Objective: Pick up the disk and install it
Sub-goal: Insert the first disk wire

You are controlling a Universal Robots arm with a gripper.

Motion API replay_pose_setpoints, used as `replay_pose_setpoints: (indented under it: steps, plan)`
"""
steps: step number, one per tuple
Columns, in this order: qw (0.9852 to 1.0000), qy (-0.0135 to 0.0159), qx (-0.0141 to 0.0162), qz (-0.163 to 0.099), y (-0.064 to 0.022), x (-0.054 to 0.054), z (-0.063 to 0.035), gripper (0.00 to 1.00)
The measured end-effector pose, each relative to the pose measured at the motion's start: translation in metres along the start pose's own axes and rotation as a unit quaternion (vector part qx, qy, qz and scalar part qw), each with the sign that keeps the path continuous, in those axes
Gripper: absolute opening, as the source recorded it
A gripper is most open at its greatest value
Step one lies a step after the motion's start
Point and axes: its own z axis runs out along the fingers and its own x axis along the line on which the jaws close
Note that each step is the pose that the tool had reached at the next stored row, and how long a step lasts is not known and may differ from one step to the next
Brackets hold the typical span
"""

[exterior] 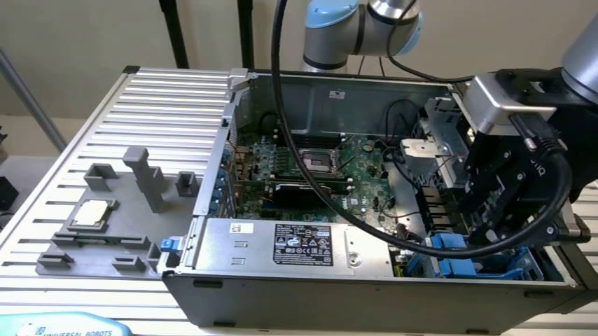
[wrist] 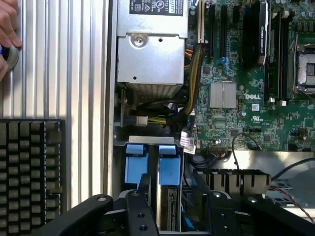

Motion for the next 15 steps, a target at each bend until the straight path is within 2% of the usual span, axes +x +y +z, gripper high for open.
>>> replay_pose_setpoints:
  steps: [2, 3, 5, 6, 9, 15]
  plan:
    - [1.0, 0.0, -0.0001, 0.0, -0.0005, -0.001, -0.0095, 0.38]
    - [1.0, 0.0, -0.0001, 0.0, -0.0009, -0.002, -0.014, 0.38]
    - [1.0, 0.0001, -0.0002, 0.0, -0.0028, -0.003, -0.0223, 0.26]
    - [1.0, 0.0001, -0.0002, 0.0, -0.0047, -0.004, -0.0246, 0.26]
    - [1.0, -0.0002, -0.0002, 0.0, -0.0165, -0.004, -0.0263, 0.11]
    - [1.0, -0.0004, -0.0003, -0.001, -0.0402, -0.006, -0.0274, 0.11]
